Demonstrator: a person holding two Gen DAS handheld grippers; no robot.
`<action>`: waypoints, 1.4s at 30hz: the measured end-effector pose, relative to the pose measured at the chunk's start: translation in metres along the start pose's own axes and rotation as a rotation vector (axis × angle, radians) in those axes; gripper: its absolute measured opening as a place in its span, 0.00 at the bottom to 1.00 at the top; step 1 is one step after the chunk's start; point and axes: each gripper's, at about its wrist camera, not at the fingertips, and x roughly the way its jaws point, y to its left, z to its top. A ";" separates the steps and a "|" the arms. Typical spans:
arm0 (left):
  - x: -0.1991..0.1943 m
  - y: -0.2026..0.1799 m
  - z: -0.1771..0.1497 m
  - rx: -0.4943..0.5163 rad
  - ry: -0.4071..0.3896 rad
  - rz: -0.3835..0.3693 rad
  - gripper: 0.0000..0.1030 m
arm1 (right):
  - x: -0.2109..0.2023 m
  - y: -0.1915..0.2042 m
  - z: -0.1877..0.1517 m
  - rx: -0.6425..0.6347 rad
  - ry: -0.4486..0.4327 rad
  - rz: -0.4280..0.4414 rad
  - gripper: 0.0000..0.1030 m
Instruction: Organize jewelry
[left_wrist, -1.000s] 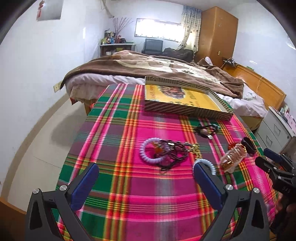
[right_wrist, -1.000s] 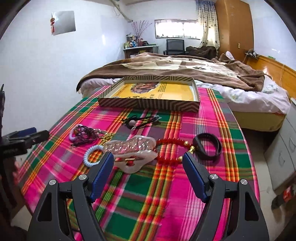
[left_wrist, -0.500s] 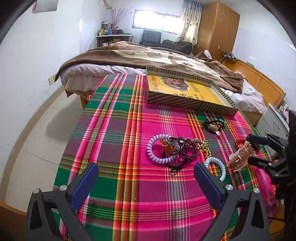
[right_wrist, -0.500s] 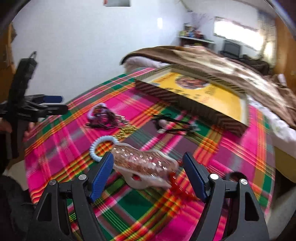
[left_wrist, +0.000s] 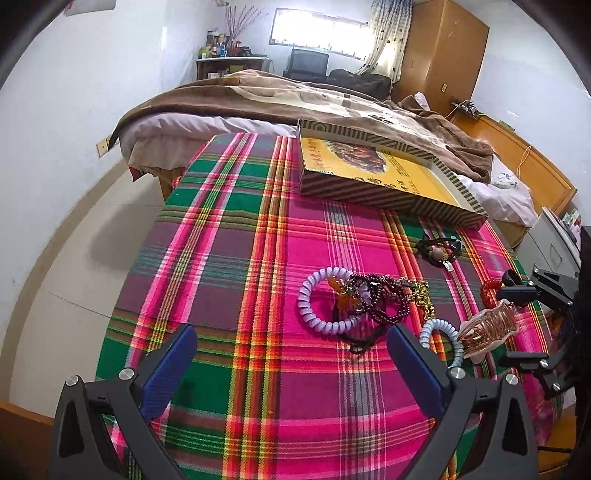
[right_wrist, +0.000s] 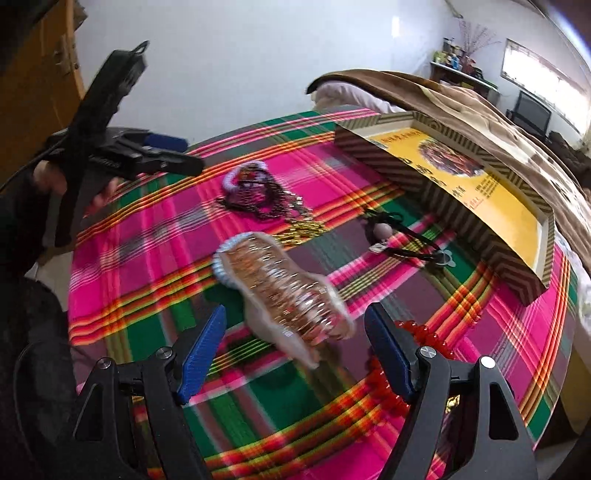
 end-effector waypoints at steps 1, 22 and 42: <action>0.001 -0.001 0.000 0.001 0.003 -0.004 1.00 | 0.002 -0.002 0.001 0.007 -0.002 0.003 0.75; 0.014 -0.006 0.003 0.022 0.063 -0.052 1.00 | -0.018 -0.012 -0.015 0.284 -0.130 0.000 0.38; 0.030 -0.107 -0.010 0.260 0.135 -0.130 0.89 | -0.082 -0.023 -0.057 0.539 -0.333 -0.114 0.32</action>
